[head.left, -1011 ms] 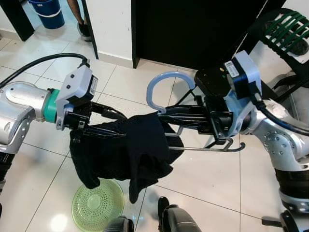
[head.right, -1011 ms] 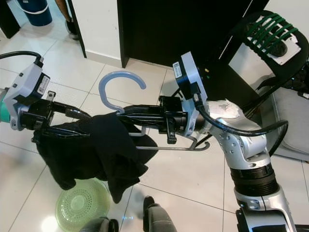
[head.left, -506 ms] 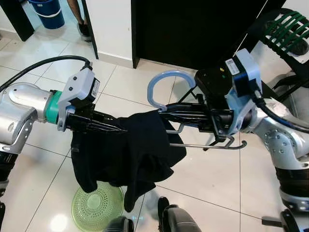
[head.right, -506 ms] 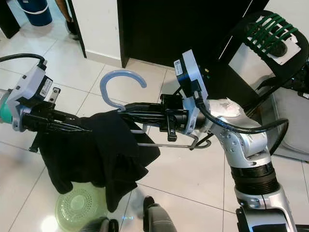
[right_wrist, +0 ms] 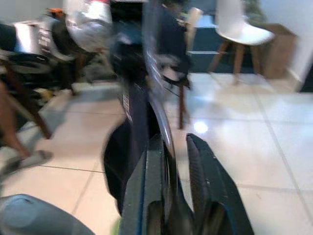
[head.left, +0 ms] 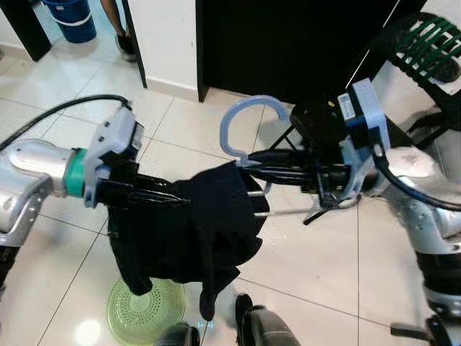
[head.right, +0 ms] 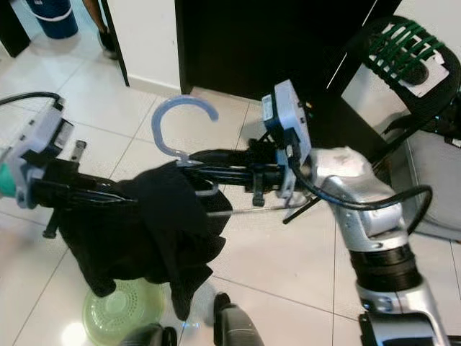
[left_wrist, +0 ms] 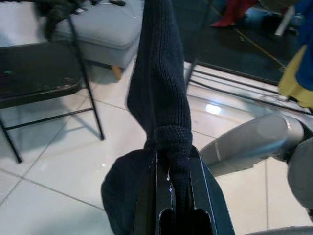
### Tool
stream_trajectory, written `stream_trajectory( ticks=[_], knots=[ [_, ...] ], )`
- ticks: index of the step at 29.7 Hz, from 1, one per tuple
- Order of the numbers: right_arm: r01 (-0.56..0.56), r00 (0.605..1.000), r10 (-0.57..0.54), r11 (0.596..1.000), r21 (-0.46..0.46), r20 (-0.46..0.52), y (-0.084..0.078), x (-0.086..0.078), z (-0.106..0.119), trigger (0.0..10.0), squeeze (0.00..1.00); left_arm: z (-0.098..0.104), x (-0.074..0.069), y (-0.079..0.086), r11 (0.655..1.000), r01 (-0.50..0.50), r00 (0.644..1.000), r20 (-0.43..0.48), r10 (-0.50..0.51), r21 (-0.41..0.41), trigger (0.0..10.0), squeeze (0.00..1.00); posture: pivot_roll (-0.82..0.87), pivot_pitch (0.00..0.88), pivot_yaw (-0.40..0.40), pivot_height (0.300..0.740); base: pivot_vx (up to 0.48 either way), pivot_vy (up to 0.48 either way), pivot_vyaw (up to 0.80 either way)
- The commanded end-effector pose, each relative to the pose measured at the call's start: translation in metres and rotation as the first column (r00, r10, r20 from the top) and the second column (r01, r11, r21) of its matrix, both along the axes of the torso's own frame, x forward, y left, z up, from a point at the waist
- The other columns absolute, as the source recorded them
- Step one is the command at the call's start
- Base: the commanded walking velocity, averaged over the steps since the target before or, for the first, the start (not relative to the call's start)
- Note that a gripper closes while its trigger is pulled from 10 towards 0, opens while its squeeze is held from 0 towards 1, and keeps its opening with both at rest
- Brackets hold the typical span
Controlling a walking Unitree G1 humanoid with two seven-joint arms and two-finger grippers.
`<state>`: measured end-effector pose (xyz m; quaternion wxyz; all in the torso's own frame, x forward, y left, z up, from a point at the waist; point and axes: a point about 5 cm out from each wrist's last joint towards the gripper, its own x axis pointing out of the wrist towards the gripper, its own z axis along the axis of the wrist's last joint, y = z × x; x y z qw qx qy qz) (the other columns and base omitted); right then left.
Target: Hang hanger
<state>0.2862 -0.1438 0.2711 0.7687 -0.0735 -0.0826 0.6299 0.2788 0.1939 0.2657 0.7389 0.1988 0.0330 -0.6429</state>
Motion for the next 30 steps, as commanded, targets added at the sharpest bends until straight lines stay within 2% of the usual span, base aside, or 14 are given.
stream_trajectory(
  ticks=[1, 6, 7, 9, 10, 12, 13, 15, 16, 18, 19, 22, 26, 30],
  knots=[
    [0.059, 0.998, -0.059, 0.998, 0.007, -0.024, -0.010, 0.002, -0.002, 10.0, 1.00, 0.011, -0.005, -0.001, 0.999, 0.029, 0.999, 0.037, -0.027, -0.040, 10.0, 0.00, 0.00, 0.132, 0.043, 0.740, 0.000, 0.000, 0.00],
    [0.143, 0.990, -0.141, 0.982, 0.121, -0.029, -0.034, 0.001, 0.010, 10.0, 1.00, 0.016, -0.001, 0.002, 0.998, -0.003, 0.998, 0.055, 0.006, -0.065, 10.0, 0.00, 0.00, 0.132, 0.047, 0.740, 0.000, 0.000, 0.00],
    [0.185, 0.983, -0.182, 0.972, 0.144, -0.030, -0.046, 0.000, 0.010, 10.0, 0.00, 0.017, 0.000, 0.004, 0.998, -0.007, 0.998, 0.059, 0.011, -0.064, 10.0, 0.00, 0.00, 0.131, 0.053, 0.740, 0.000, 0.000, 0.00],
    [0.276, 0.961, -0.273, 0.944, 0.179, -0.043, -0.068, 0.001, 0.007, 10.0, 0.00, 0.020, -0.001, 0.007, 0.998, -0.019, 0.998, 0.060, 0.023, -0.066, 10.0, 0.00, -0.01, 0.130, 0.053, 0.740, 0.000, 0.000, 0.00],
    [0.276, 0.961, -0.273, 0.944, 0.179, -0.043, -0.068, 0.001, 0.007, 10.0, 0.00, 0.020, -0.001, 0.007, 0.998, -0.019, 0.998, 0.060, 0.023, -0.066, 10.0, 0.00, -0.01, 0.130, 0.053, 0.740, 0.000, 0.000, 0.00],
    [0.471, 0.882, -0.440, 0.847, 0.248, -0.170, -0.104, 0.006, -0.016, 10.0, 0.00, 0.025, 0.000, 0.011, 0.996, -0.042, 0.997, 0.067, 0.047, -0.076, 10.0, 0.00, -0.01, 0.129, 0.056, 0.740, 0.000, 0.000, 0.00],
    [0.471, 0.882, -0.440, 0.847, 0.248, -0.170, -0.104, 0.006, -0.016, 10.0, 0.00, 0.025, 0.000, 0.011, 0.996, -0.042, 0.997, 0.067, 0.047, -0.076, 10.0, 0.00, -0.01, 0.129, 0.056, 0.740, 0.000, 0.000, 0.00],
    [0.588, 0.799, -0.496, 0.763, 0.269, -0.340, -0.117, 0.006, -0.055, 10.0, 0.00, 0.027, 0.001, 0.013, 0.995, -0.052, 0.996, 0.071, 0.058, -0.083, 10.0, 0.00, -0.01, 0.130, 0.062, 0.740, 0.000, 0.000, 0.00],
    [0.588, 0.799, -0.496, 0.763, 0.269, -0.340, -0.117, 0.006, -0.055, 10.0, 0.00, 0.027, 0.001, 0.013, 0.995, -0.052, 0.996, 0.071, 0.058, -0.083, 10.0, 0.00, -0.01, 0.130, 0.062, 0.740, 0.000, 0.000, 0.00],
    [0.585, 0.775, -0.441, 0.771, 0.250, -0.453, -0.090, 0.001, -0.093, 10.0, 0.00, 0.029, 0.001, 0.013, 0.995, -0.047, 0.996, 0.065, 0.053, -0.084, 10.0, 0.00, 0.00, 0.130, 0.068, 0.740, 0.000, 0.000, 0.00],
    [0.585, 0.775, -0.441, 0.771, 0.250, -0.453, -0.090, 0.001, -0.093, 10.0, 0.00, 0.029, 0.001, 0.013, 0.995, -0.047, 0.996, 0.065, 0.053, -0.084, 10.0, 0.00, 0.00, 0.130, 0.068, 0.740, 0.000, 0.000, 0.00],
    [0.573, 0.754, -0.392, 0.785, 0.237, -0.526, -0.046, -0.001, -0.123, 10.0, 0.00, 0.033, 0.003, 0.014, 0.994, -0.041, 0.998, 0.048, 0.046, -0.097, 10.0, 0.00, 0.01, 0.127, 0.072, 0.740, 0.000, 0.000, 0.00],
    [0.592, 0.725, -0.376, 0.768, 0.244, -0.577, -0.024, 0.004, -0.131, 10.0, 0.00, 0.034, 0.005, 0.011, 0.991, -0.031, 0.998, 0.042, 0.037, -0.127, 10.0, 0.00, 0.01, 0.124, 0.074, 0.740, 0.000, 0.000, 0.00],
    [0.561, 0.737, -0.324, 0.782, 0.272, -0.593, -0.006, 0.006, -0.132, 10.0, 0.00, 0.032, 0.007, 0.003, 0.988, -0.016, 0.999, 0.041, 0.023, -0.154, 10.0, 0.00, -0.01, 0.123, 0.075, 0.740, 0.000, 0.000, 0.00]
  ],
)
